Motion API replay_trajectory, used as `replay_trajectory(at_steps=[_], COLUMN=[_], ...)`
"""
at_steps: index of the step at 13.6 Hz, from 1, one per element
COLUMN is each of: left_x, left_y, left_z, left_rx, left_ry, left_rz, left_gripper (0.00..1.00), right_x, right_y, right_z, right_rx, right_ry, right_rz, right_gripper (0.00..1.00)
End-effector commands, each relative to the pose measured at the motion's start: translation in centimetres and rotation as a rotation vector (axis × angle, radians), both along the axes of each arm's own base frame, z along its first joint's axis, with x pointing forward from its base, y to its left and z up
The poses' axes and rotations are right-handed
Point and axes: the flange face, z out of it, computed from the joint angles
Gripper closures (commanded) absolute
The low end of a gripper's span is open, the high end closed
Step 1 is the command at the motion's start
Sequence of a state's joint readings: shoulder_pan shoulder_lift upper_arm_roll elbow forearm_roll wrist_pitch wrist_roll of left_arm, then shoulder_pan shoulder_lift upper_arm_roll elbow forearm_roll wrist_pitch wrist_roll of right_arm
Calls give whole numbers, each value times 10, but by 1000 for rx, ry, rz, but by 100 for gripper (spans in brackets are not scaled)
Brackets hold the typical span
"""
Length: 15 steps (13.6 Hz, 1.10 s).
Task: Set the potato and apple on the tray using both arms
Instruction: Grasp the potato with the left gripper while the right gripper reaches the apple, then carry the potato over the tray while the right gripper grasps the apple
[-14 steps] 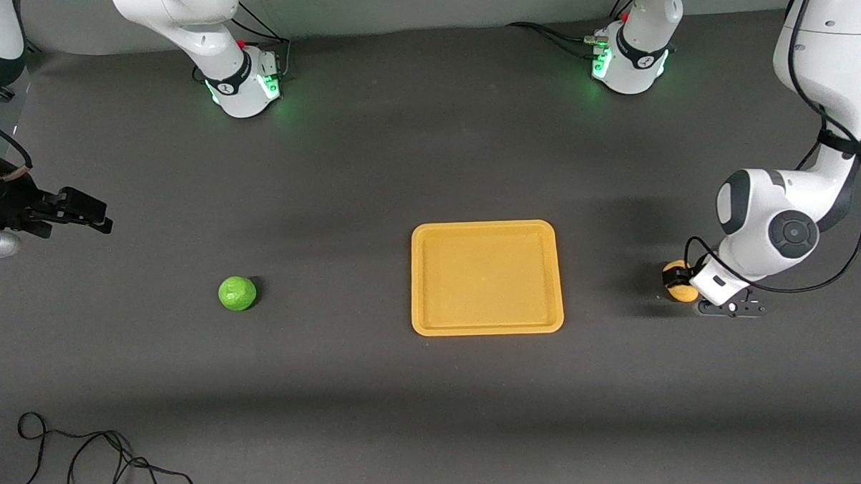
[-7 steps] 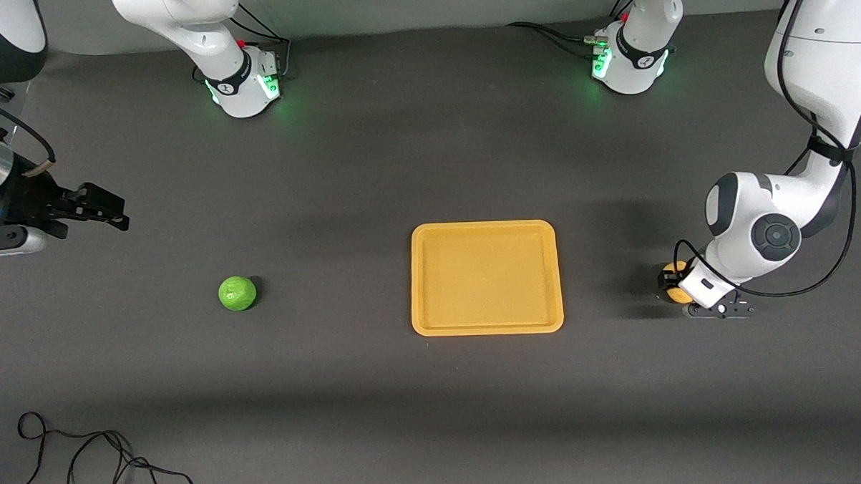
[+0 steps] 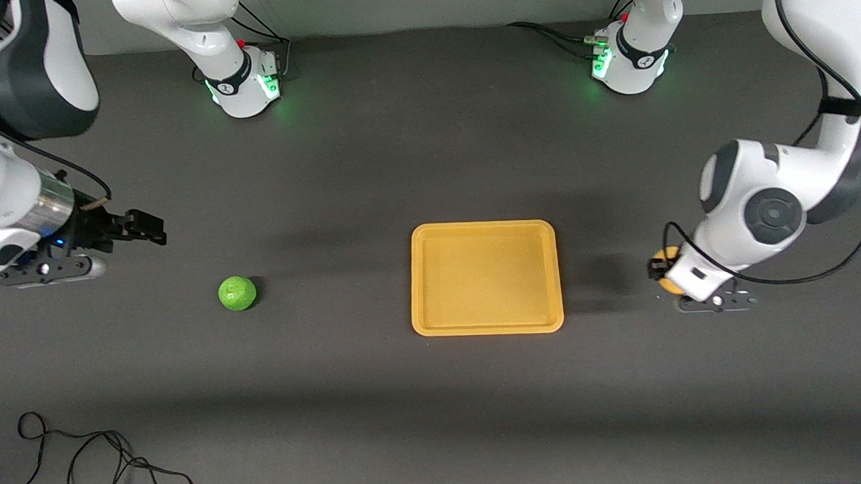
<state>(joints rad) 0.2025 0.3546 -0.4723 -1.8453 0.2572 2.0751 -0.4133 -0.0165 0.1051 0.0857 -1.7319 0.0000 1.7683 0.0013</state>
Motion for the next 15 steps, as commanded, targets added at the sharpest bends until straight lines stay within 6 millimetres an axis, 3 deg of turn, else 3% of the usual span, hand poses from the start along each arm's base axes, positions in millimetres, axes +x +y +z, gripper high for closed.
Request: replay_trajectory(at_steps=[1,4,6,10,12,15], left_x=[-19,-39,-41,-39,-41,-42], left_y=[-85,-163,-185,-191,-193,-192], left_z=[1,-39,-71,-103,-122,-134], left_rx=[8,-36,-59,-56,-35,-29], left_ry=[14,12,20,40,41,49], left_rz=[29,47,81,96,91,87], left_gripper=[61,61,61,59,58,52], right_x=[-4,-3,-9,-4,-7,-11], right_y=[14,18,24,24,19,16], right_z=[-56,-119,-156,-212,-249,-298], right_rx=[11,17,17,13,-7,-6], right_ry=[-37,-6,-33,-13,-13,-37], right_rz=[4,2,-15,-23,-8,-33], right_gripper=[2,0,0,0,0,0])
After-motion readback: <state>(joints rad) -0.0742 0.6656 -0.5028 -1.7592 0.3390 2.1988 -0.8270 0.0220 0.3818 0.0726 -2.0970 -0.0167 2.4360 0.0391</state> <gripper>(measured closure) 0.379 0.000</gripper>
